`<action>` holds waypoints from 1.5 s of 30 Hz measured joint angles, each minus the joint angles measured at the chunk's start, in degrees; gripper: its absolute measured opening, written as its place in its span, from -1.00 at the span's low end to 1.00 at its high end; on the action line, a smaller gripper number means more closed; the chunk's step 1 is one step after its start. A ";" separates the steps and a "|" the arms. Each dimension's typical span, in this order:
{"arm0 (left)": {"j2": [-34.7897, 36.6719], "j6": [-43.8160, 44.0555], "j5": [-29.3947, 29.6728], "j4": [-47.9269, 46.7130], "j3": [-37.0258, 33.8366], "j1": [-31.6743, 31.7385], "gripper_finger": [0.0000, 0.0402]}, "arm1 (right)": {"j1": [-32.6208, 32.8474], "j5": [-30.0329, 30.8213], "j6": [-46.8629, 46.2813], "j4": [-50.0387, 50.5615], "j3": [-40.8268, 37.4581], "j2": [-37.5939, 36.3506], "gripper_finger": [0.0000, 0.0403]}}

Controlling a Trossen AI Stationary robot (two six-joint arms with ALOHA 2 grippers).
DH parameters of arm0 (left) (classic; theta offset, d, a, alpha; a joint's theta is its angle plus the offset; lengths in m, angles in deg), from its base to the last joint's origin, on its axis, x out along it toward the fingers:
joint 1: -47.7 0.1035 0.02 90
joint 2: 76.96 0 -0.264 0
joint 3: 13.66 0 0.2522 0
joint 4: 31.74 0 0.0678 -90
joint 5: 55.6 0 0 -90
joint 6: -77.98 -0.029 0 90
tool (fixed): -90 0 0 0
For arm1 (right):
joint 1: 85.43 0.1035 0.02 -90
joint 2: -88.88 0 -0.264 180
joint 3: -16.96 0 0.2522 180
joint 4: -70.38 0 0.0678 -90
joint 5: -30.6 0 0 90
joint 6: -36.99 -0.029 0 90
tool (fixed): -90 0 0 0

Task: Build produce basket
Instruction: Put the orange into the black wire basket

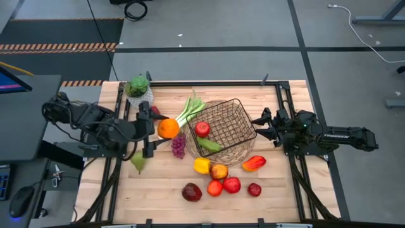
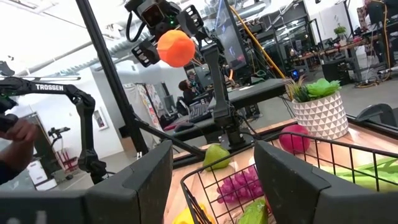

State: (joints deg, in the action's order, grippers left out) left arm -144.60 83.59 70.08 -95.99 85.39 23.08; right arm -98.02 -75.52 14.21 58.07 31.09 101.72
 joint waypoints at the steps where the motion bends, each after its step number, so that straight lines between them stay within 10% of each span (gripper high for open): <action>1: 0.04 -0.44 0.00 2.06 -1.00 0.00 0.68 | 0.00 0.00 0.00 0.00 0.01 0.01 0.15; 10: 0.59 -12.68 -5.13 26.47 -13.90 1.79 0.68 | 0.00 0.00 0.00 0.01 0.01 0.00 0.15; 24: 1.16 -10.88 -48.08 51.75 -14.41 20.04 0.68 | 0.01 0.00 0.00 0.02 0.02 0.00 0.15; 33: 0.21 7.54 -43.67 68.56 -14.35 27.52 0.68 | 0.00 0.00 0.00 0.02 0.02 0.00 0.15; 45: -1.25 8.10 -41.88 67.40 -14.35 27.34 0.68 | -0.01 0.00 0.00 0.02 0.00 0.00 0.15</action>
State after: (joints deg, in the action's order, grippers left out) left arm -145.85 91.69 28.21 -28.59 71.04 50.42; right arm -98.03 -75.52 14.21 58.10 31.09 101.72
